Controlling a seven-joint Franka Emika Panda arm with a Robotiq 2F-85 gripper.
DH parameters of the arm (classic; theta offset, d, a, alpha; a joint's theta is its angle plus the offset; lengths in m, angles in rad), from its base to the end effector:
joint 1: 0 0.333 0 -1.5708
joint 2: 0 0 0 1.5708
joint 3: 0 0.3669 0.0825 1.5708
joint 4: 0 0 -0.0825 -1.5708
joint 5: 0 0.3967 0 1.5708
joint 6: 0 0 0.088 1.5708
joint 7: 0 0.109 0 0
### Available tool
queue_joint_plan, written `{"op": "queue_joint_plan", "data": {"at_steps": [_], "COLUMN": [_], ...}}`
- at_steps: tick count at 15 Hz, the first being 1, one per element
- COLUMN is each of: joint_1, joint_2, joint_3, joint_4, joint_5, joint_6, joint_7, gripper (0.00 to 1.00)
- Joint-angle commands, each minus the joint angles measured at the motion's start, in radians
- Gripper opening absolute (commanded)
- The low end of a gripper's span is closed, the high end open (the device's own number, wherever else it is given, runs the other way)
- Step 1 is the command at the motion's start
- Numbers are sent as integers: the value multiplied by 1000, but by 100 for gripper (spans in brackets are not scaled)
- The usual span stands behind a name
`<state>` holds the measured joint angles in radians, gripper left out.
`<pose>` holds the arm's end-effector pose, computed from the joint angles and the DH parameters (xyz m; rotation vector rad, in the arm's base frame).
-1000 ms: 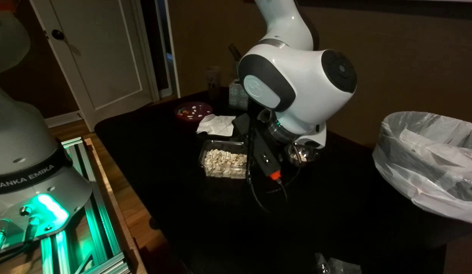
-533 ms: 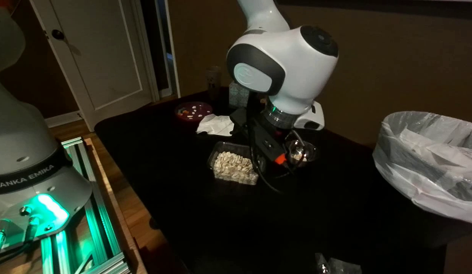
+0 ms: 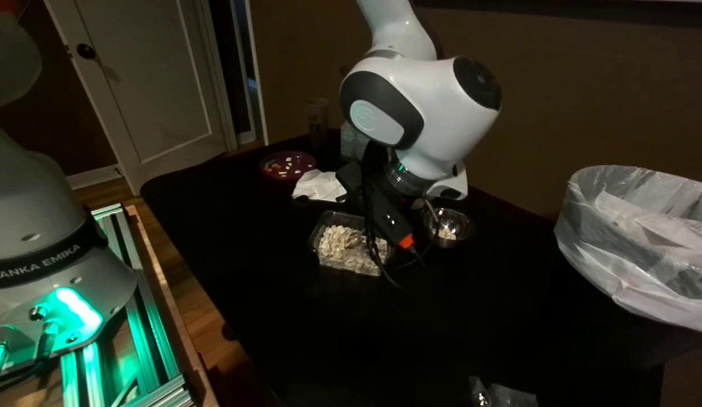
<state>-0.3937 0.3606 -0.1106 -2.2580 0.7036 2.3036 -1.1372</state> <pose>0.4713 -0.2446 0.2171 -2.6537 -0.0993 -0.1330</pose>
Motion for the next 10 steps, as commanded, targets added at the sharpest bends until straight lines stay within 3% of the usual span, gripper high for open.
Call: {"op": "queue_joint_plan", "data": {"at_steps": [1, 5, 10], "joint_1": [-67, -99, -100], "joint_2": [160, 331, 491], "joint_3": [7, -10, -32], "joint_4": [153, 320, 493], "joint_5": [78, 52, 17], "joint_6": [-205, -436, -629], "joint_7": [-71, 5, 226], "gripper": [1, 1, 1]}}
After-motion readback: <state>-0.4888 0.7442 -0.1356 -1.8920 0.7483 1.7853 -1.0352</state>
